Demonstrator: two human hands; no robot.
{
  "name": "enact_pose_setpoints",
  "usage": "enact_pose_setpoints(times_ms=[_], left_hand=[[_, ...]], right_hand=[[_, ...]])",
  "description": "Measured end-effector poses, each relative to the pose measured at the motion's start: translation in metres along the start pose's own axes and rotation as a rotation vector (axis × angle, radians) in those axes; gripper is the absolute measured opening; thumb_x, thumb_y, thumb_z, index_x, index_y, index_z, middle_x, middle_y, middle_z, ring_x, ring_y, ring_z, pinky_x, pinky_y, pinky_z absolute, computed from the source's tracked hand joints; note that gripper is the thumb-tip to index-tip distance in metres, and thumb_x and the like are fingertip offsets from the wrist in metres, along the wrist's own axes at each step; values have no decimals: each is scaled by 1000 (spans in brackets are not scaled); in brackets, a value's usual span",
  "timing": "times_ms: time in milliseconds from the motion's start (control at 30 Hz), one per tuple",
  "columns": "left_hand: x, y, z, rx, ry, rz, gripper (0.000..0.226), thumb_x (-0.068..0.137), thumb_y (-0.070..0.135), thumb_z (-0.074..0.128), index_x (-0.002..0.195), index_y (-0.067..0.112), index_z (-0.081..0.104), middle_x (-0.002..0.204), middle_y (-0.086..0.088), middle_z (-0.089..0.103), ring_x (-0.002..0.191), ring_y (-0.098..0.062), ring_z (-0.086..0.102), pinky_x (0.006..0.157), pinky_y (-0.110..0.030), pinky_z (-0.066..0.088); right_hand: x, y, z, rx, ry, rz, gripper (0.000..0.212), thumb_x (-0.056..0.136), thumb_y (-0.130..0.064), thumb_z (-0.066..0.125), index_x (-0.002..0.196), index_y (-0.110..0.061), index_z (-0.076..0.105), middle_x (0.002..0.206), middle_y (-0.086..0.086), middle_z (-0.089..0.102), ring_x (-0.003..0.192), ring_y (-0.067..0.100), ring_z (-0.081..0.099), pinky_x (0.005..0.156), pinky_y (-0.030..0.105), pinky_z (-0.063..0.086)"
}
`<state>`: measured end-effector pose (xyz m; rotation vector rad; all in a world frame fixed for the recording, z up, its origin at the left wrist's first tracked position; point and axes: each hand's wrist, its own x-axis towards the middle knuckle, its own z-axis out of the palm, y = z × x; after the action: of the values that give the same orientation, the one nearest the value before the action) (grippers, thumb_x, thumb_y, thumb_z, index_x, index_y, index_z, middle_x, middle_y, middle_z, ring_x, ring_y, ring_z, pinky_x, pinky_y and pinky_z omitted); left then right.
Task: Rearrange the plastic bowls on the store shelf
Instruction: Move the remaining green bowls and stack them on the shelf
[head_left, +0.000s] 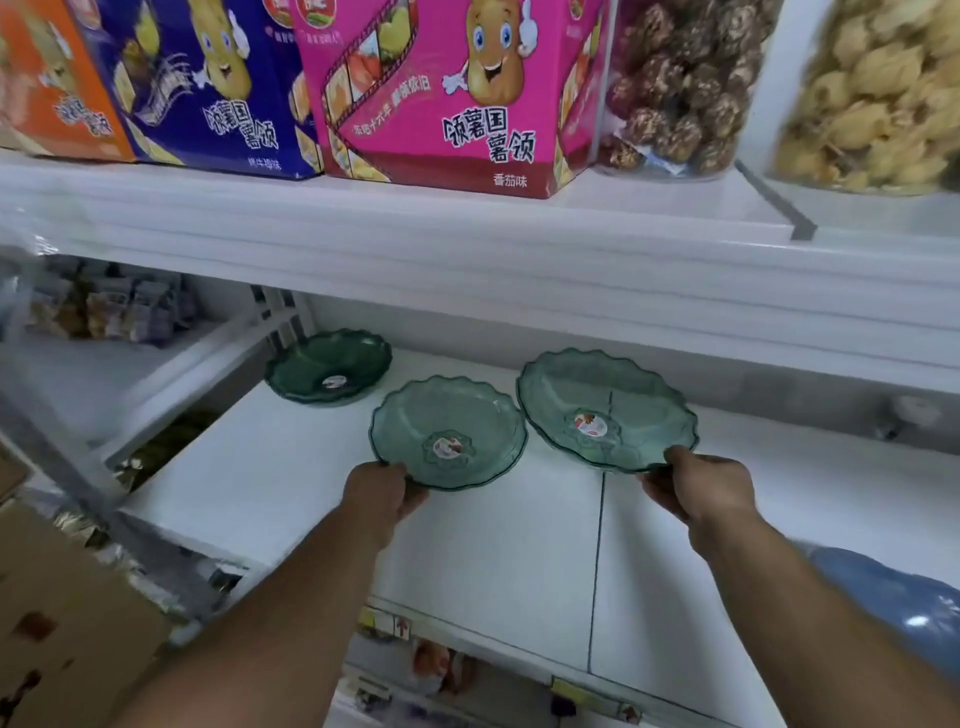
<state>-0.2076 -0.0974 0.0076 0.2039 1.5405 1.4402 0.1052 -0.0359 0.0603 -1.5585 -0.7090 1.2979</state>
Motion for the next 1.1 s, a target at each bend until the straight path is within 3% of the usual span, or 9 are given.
enact_pose_setpoints(times_ms=[167,300,500,667,800,867,967,1033,1100], left_hand=[[52,10,12,62,-45,-14,31,96,3,55,125,-7,59,114,-22,67,81,-27,68,53,-29,61],[83,15,22,100,-40,-18,26,97,5,54,120,-6,59,105,-20,66,74,-24,66,47,-25,59],[111,18,37,26,-123,-47,30,97,1,51,126,-6,55,118,-23,64,92,-29,65,79,-32,59],[123,20,41,-36,-178,-46,31,100,5,48,128,-6,54,125,-24,62,105,-29,62,95,-36,51],[125,19,35,-86,-178,-58,25,101,8,45,120,-5,55,108,-18,63,115,-32,61,102,-37,49],[120,19,25,-90,-154,-73,15,101,7,45,104,-3,56,95,-15,57,101,-29,62,103,-41,49],[112,19,6,-55,-180,-54,21,100,4,44,79,7,47,77,-10,44,70,-20,49,80,-36,58],[104,20,-6,-3,-217,-8,24,98,2,43,77,13,43,76,-7,39,68,-19,43,63,-27,58],[98,22,-14,28,-232,27,23,98,2,45,78,15,44,83,-8,42,76,-22,46,60,-25,58]], right_hand=[[11,4,37,35,15,0,16,94,-4,56,83,6,62,105,33,71,71,35,70,49,28,61],[18,9,62,50,29,-8,17,95,-3,56,82,6,61,109,35,69,80,39,69,50,29,62],[32,17,88,93,37,-14,17,94,-2,56,79,6,61,106,36,69,83,40,70,53,30,63],[43,22,104,98,39,-4,18,93,-2,56,77,5,61,103,34,71,77,38,72,81,44,62],[53,20,126,83,11,-14,13,92,-1,56,82,5,63,100,29,73,77,37,72,82,43,62],[55,19,141,70,-22,-12,12,91,1,56,83,5,63,98,27,73,77,36,72,84,46,61],[57,20,169,34,-72,-2,10,91,0,56,87,6,63,91,24,72,68,32,71,88,50,60],[59,23,188,-20,-107,8,12,89,-2,58,93,7,63,83,18,70,69,30,71,91,51,58],[60,26,203,-100,-167,17,5,91,-4,57,92,0,59,80,9,64,71,22,67,91,44,58]])
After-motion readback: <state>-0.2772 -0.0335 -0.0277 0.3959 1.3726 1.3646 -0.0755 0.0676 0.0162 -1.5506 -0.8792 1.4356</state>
